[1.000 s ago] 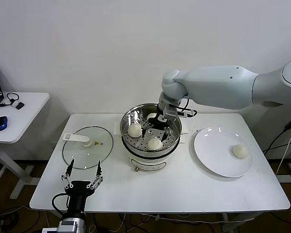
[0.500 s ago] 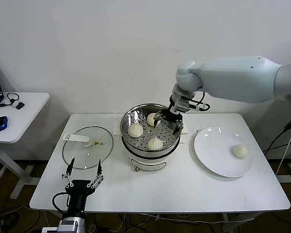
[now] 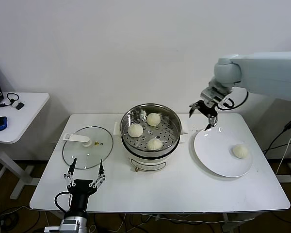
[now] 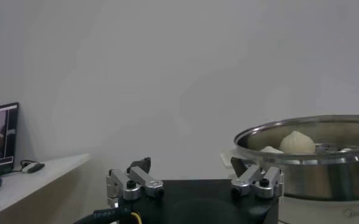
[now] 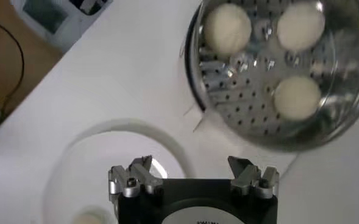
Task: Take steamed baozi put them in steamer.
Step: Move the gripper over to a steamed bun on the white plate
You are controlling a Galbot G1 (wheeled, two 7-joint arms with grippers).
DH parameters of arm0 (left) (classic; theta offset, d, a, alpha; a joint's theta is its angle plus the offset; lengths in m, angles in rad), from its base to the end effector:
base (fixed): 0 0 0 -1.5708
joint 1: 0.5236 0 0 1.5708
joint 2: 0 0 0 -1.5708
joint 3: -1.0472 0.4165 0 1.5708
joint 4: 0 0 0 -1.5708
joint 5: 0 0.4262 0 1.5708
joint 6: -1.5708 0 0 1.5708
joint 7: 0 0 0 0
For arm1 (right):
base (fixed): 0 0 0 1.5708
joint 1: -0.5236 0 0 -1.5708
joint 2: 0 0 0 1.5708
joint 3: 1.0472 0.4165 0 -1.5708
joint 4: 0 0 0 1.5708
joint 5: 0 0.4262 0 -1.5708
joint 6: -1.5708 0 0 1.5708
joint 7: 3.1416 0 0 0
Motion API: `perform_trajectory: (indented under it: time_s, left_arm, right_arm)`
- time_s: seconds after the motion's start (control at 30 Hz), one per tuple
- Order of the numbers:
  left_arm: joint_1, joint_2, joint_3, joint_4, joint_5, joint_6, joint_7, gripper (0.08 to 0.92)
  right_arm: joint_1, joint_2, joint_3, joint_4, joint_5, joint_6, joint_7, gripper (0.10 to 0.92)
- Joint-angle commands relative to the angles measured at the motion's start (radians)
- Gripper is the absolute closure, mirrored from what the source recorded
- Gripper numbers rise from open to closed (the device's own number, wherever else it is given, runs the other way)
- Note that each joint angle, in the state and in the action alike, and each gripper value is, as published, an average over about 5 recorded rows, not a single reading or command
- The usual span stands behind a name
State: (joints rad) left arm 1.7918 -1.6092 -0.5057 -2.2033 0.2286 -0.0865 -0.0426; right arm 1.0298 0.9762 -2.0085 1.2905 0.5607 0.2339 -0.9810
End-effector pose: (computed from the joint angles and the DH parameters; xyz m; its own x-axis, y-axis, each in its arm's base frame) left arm 0.1415 -0.0125 -0.3537 -0.9992 -0.0340 0.0190 -0.0299 0.9820 0.1867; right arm 0.6649 -0.1051 -0.0154 -0.1018 -0.1002 0.9897 -0.8274 -0.5438 -0.1401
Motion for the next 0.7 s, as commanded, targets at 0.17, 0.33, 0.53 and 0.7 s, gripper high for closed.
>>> perform_trajectory:
  time_s: [0.17,0.33,0.53,0.7]
  left_arm:
    - [-0.007,-0.015,-0.001,0.021,0.008,-0.003,0.001,0.177]
    - [-0.001,-0.015,-0.006,0.027,0.007,-0.005,0.001,0.177]
    - [0.015,-0.016,-0.011,0.027,0.011,-0.008,-0.001,0.177]
    - [0.021,-0.021,-0.01,0.019,0.019,-0.008,-0.002,0.177]
  right_arm:
    - [-0.192,-0.193,0.095,-0.212,-0.083,-0.118,-0.122,0.203]
    - [-0.286,-0.242,0.178,-0.274,-0.173,-0.088,-0.142,0.203]
    - [-0.42,-0.29,0.299,-0.344,-0.265,-0.06,-0.15,0.203]
    - [-0.511,-0.316,0.401,-0.386,-0.336,-0.041,-0.151,0.203]
